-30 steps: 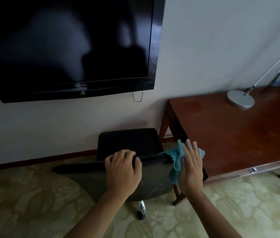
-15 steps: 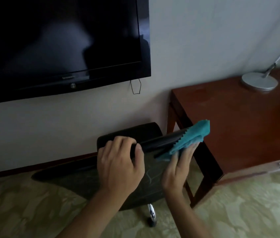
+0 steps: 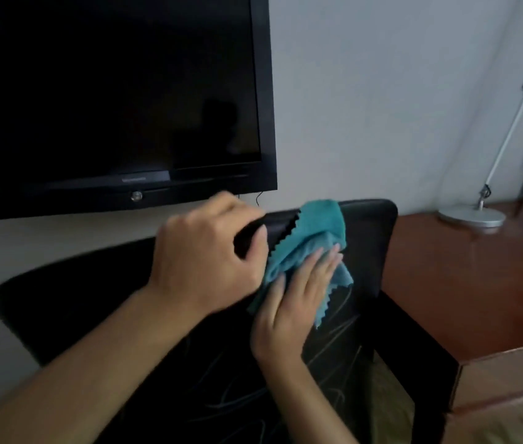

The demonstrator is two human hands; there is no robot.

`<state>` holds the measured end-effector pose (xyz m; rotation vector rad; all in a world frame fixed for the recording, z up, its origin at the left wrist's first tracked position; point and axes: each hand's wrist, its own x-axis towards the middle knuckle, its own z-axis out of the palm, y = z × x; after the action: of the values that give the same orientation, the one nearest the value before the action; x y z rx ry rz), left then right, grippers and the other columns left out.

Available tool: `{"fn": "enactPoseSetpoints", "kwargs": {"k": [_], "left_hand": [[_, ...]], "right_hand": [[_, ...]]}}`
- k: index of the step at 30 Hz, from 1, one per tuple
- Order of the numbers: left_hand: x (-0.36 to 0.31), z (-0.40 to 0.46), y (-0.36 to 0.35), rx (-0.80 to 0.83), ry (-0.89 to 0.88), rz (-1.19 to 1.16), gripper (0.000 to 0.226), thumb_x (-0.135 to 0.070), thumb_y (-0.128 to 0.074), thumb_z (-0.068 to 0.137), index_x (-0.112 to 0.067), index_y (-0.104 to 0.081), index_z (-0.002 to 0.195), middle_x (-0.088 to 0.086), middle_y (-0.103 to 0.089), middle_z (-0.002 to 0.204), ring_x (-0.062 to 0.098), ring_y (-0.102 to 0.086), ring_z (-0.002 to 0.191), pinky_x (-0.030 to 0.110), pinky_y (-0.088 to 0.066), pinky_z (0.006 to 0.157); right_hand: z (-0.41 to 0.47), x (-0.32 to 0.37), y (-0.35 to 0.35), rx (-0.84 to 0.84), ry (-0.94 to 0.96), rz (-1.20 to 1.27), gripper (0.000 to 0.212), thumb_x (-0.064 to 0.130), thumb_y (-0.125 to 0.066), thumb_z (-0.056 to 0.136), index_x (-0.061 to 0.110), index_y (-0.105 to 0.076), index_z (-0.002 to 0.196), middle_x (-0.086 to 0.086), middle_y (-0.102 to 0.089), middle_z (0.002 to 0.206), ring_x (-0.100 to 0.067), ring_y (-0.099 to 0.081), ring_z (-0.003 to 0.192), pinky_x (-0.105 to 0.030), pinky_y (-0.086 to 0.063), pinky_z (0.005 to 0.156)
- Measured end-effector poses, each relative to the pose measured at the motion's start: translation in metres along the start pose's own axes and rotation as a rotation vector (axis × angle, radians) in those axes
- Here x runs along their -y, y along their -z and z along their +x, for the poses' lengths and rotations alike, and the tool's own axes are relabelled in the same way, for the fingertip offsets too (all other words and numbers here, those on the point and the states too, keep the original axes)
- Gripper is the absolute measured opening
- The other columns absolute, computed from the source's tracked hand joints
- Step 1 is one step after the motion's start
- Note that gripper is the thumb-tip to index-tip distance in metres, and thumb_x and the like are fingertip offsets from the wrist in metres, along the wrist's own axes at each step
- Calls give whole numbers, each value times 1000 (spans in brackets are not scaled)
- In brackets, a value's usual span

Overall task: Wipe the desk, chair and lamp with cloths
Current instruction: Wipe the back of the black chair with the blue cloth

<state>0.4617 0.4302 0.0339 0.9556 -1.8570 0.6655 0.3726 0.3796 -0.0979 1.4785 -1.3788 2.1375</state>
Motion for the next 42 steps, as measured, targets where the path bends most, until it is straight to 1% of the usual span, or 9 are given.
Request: {"fn": "enactPoseSetpoints", "kwargs": {"k": [5,9,14,18,22,27,31,36,42], "left_hand": [[1,1,0,-86,-15,-46,28,-33,-58,81,-27,-78,100,-6,-75,97,23,-71,86,39,-57,76],[-3,-2,1,-103,-8,-45,28,-34,-56,80,-29,-78,96,-8,-75,92,20,-69,83,36,-55,79],[4,0,2,-90,0,-9,27,-34,-56,80,-28,-77,95,-6,-74,91,23,-70,79,31,-51,72],[5,-1,-1,-83,-18,13,29,-35,-53,80,-27,-77,95,-5,-74,92,26,-69,79,33,-52,70],[11,1,4,-52,5,25,29,-34,-50,77,-26,-74,90,-5,-71,88,27,-66,81,33,-51,70],[25,0,20,52,35,-154,34,-34,-49,76,-33,-75,99,-13,-73,100,9,-66,96,27,-50,90],[50,-15,41,17,6,-79,32,-40,-49,81,-39,-71,104,-20,-70,97,6,-65,95,30,-50,91],[95,-31,53,119,247,145,44,-59,-27,95,-43,-67,105,-17,-60,101,13,-53,107,33,-17,89],[96,-46,54,18,337,128,38,-49,-36,98,-37,-70,110,-10,-65,113,22,-56,111,40,-24,89]], "right_hand": [[50,-37,15,-127,-15,33,58,13,-31,99,-2,-15,153,-15,-9,163,-33,-3,153,-40,-2,125],[21,-50,11,-121,-95,68,61,19,-30,98,7,-17,156,1,-5,163,-23,0,154,-32,2,125],[-62,-64,11,75,10,-130,51,23,-31,95,-10,-59,122,-28,-46,145,-35,-13,150,-54,-15,120],[23,-21,5,-52,-95,-40,64,41,-16,93,12,-7,149,-16,-11,163,-31,3,153,-45,1,125],[29,24,-18,-68,234,-91,61,38,-23,104,18,-4,158,-8,1,166,-31,8,153,-47,2,125],[-68,-23,-22,160,624,-301,39,32,-27,107,15,-46,136,-11,-28,160,-32,-9,153,-54,-19,119],[-4,-13,-6,11,542,-310,48,23,-35,104,9,-36,150,-15,-24,159,-41,-19,148,-60,-24,117],[47,38,-11,-74,491,-261,52,28,-29,106,11,-25,155,-13,-18,163,-36,-8,152,-54,-11,123],[-76,-3,-25,272,949,-414,59,27,-47,90,19,-39,149,-2,-33,158,-28,-7,152,-52,-23,116]]}}
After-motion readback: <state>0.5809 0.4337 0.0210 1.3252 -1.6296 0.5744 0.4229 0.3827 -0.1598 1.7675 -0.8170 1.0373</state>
